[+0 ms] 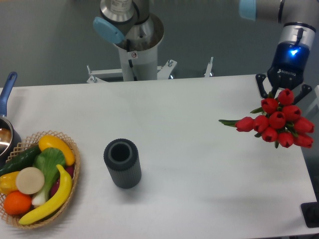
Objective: Insert the flowers into the vase
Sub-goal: 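Lift the red tulip bunch with the gripper off the table edge, then carry the tulips over the grey vase, stems pointing down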
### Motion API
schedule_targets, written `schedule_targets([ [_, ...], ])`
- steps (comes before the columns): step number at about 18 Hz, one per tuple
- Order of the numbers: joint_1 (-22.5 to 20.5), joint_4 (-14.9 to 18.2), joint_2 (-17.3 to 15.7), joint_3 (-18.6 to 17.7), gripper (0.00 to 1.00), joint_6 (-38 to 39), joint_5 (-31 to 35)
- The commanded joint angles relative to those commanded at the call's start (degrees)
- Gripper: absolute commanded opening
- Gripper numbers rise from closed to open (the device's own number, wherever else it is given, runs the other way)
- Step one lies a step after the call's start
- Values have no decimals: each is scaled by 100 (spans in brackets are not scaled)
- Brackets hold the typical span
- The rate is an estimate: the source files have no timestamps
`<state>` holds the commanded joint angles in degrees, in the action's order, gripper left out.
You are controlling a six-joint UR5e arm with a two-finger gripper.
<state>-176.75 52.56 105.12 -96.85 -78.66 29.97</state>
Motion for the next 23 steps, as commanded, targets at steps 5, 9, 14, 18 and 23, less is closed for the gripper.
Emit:
schedule_targets([
  [5, -35, 0, 0, -35, 27, 141, -202],
  [9, 44, 0, 0, -35, 27, 132, -342],
  [14, 368, -61, 26, 9, 27, 132, -413],
  [18, 781, -167, 70, 26, 27, 132, -720],
  [23, 1195, -387, 149, -158, 27, 18, -1430],
])
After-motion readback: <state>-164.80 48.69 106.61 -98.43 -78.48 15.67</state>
